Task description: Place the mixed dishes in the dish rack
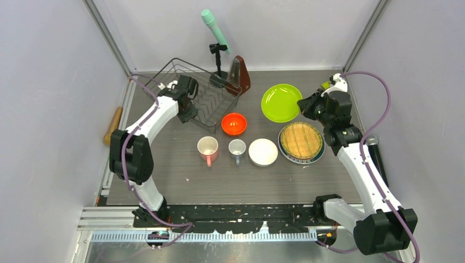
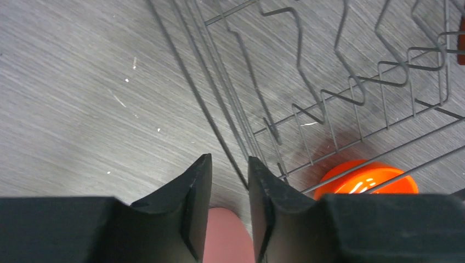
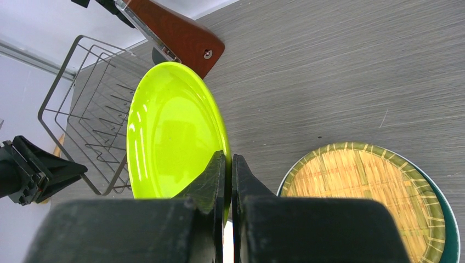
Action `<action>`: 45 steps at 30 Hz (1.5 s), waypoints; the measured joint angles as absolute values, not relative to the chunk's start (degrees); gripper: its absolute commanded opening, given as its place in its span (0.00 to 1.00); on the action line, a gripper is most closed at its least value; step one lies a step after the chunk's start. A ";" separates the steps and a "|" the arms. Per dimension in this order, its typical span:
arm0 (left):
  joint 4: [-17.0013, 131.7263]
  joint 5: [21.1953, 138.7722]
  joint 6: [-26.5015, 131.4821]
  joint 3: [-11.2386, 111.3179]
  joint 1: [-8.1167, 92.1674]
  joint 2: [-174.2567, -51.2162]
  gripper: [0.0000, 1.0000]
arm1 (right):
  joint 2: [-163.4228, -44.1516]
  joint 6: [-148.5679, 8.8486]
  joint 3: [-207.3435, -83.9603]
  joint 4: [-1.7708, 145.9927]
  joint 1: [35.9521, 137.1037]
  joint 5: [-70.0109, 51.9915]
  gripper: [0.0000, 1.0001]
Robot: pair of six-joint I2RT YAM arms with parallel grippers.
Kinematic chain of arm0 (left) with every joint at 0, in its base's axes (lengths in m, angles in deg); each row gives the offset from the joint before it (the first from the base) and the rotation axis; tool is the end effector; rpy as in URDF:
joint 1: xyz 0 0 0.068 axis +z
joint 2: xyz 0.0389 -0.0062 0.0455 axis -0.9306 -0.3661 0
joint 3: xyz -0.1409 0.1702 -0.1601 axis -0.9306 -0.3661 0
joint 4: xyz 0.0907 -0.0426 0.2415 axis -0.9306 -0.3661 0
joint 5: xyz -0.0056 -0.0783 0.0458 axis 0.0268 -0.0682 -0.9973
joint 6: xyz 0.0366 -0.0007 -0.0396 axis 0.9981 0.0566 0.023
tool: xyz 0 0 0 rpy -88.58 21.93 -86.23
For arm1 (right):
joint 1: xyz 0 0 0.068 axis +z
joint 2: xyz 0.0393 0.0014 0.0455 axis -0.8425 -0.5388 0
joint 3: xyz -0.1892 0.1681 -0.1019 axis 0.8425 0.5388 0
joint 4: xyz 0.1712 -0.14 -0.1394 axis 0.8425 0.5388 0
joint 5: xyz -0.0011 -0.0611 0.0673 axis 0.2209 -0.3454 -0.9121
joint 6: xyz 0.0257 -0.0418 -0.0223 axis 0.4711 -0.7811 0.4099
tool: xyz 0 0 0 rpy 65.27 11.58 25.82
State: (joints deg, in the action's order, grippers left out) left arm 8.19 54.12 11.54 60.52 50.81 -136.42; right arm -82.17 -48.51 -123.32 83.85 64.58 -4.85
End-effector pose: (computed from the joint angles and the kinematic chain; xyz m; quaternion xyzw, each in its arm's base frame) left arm 0.3480 -0.0997 0.2658 -0.3213 0.9074 -0.0085 0.2709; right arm 0.2376 0.0321 0.3395 0.1303 0.8009 0.2007 0.5489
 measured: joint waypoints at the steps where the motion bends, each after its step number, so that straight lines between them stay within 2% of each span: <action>1: 8.74 54.34 11.27 60.46 50.81 -136.42 0.22 | -82.17 -48.53 -123.32 83.88 64.58 -4.83 0.00; 3: 9.76 54.79 10.49 60.11 50.81 -136.40 0.15 | -82.17 -48.56 -123.32 83.96 64.58 -4.85 0.00; 7: 11.88 55.34 8.15 58.03 50.88 -135.15 0.11 | -82.17 -48.56 -123.32 83.96 64.58 -4.85 0.00; 9: 12.95 55.80 6.64 56.48 51.01 -134.08 0.02 | -82.17 -48.56 -123.32 83.96 64.58 -4.85 0.00; 10: 13.37 55.91 5.96 55.91 51.09 -133.69 0.00 | -82.17 -48.56 -123.32 83.96 64.58 -4.85 0.00; 23: 15.18 57.35 -2.47 49.31 49.94 -128.27 0.00 | -82.87 -48.97 -123.36 83.57 66.37 -4.66 0.00; 37: 14.35 55.38 -11.57 43.93 41.85 -123.00 0.00 | -92.51 -53.47 -129.59 82.17 75.36 3.21 0.00; 42: 13.39 54.77 -11.61 43.93 41.15 -122.78 0.44 | -97.16 -58.98 -133.96 80.27 80.10 9.07 0.00; 45: 12.10 54.23 -9.95 44.39 40.95 -122.36 0.57 | -100.31 -62.57 -136.58 79.29 82.94 12.00 0.00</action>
